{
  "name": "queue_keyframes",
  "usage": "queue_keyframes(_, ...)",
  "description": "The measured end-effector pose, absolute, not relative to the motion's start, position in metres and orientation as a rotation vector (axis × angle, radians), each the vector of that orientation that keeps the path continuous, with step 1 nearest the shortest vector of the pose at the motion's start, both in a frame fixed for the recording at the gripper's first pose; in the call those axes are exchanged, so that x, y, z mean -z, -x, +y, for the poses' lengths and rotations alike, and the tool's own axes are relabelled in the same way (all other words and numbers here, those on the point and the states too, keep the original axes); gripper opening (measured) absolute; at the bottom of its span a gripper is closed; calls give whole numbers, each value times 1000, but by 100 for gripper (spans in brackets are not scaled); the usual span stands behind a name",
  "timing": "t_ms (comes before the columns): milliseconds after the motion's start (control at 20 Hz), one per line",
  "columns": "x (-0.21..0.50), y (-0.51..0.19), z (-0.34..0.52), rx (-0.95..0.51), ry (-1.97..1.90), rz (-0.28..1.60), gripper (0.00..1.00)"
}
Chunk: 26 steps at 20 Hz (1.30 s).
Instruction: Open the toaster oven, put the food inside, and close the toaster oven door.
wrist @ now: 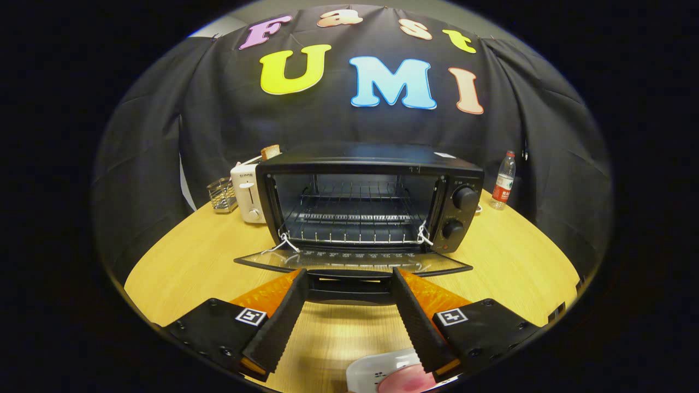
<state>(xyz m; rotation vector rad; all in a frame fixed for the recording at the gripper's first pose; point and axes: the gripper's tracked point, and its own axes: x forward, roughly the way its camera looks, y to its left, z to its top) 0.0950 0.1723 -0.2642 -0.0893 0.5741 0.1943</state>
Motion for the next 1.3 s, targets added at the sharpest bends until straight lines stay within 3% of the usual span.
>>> queue_keyframes(250,294,-69,171,-252,11,738,97)
queue_keyframes(800,245,-44,126,-493,-105,880,96)
queue_keyframes(1300,269,-22,37,-519,-122,1138,97)
